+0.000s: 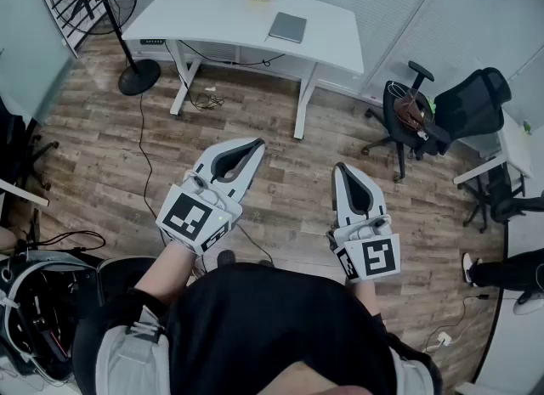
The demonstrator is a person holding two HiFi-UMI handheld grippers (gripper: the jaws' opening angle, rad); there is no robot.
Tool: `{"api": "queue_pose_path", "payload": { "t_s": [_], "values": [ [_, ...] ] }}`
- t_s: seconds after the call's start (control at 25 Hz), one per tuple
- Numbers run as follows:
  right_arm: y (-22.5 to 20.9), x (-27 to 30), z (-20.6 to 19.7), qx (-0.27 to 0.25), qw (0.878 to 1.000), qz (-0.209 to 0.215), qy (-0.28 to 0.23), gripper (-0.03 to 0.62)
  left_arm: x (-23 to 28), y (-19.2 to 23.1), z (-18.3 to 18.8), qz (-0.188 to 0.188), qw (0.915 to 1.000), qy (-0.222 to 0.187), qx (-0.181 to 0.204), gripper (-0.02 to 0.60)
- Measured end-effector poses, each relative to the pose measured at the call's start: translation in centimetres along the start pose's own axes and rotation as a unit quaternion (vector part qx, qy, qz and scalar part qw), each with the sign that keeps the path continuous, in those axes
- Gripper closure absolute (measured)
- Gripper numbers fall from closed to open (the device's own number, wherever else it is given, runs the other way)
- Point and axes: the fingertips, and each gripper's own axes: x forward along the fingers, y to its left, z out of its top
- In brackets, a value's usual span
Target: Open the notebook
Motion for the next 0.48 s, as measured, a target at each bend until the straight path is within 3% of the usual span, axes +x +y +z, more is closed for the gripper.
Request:
{"api": "queue_pose_path", "payload": {
  "t_s": [0.16,0.48],
  "values": [
    [0.5,0.7,0.0,-0.007,1.000,-0.009,-0.016,0.591,0.0,1.1,-0.1,0.003,0.9998,-0.017,0.010,0.569],
    [1.0,0.7,-0.1,0.042,0.999,-0.013,-0.022,0.591,-2.1,2.7,1.1,0.026,0.9989,-0.031,0.023,0.569]
  ]
}}
